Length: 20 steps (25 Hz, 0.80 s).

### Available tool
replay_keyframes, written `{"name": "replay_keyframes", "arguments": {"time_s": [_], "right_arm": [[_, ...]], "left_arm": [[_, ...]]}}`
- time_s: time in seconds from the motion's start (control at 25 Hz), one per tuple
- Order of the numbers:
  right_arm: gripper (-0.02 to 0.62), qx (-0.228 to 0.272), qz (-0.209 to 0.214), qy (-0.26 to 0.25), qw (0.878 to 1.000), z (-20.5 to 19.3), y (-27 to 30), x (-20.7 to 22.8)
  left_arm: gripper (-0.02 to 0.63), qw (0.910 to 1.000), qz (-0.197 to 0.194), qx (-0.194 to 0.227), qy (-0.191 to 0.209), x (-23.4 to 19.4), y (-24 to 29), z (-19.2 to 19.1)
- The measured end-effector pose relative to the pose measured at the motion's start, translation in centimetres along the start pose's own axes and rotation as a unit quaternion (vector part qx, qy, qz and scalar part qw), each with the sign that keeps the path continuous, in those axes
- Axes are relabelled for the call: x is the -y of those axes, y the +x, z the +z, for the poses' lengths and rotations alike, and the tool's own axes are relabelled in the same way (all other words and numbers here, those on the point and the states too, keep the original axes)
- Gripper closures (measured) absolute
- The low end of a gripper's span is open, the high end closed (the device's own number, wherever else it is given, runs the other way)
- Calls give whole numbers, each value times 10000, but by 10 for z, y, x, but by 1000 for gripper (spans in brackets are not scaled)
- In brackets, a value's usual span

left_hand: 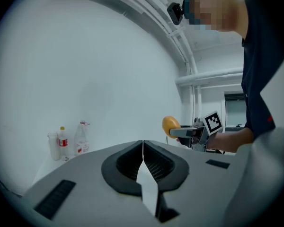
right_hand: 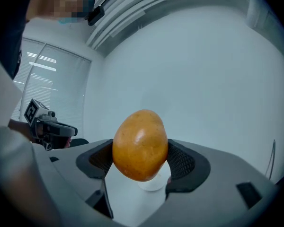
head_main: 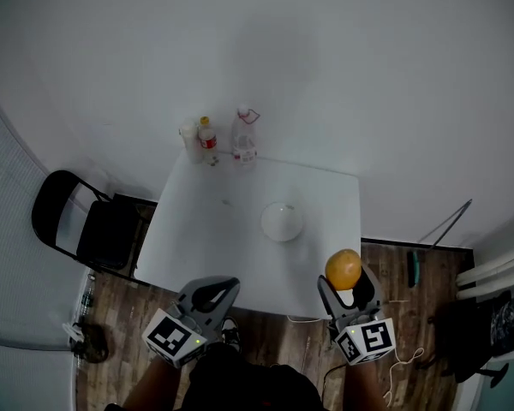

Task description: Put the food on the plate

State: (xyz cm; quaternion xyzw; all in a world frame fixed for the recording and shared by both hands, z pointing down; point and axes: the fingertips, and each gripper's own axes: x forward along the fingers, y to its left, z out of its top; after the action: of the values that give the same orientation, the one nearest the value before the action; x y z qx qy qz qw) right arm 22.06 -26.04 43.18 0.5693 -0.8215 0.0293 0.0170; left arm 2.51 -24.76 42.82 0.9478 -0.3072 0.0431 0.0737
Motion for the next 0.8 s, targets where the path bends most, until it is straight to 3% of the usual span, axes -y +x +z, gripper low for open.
{"name": "replay_keyframes", "arguments": {"time_s": [0.24, 0.48, 0.8], "right_arm": [[241, -218, -327, -221, 9990, 2, 79, -13], [241, -611, -455, -418, 9962, -22, 132, -15], [241, -1494, -366, -644, 9860, -89, 215, 15]], "left_arm": [[581, 9993, -327, -76, -164, -84, 11, -5], [581, 9980, -601, -125, -170, -128, 27, -17], [581, 9982, -390, -215, -393, -161, 33, -26]]}}
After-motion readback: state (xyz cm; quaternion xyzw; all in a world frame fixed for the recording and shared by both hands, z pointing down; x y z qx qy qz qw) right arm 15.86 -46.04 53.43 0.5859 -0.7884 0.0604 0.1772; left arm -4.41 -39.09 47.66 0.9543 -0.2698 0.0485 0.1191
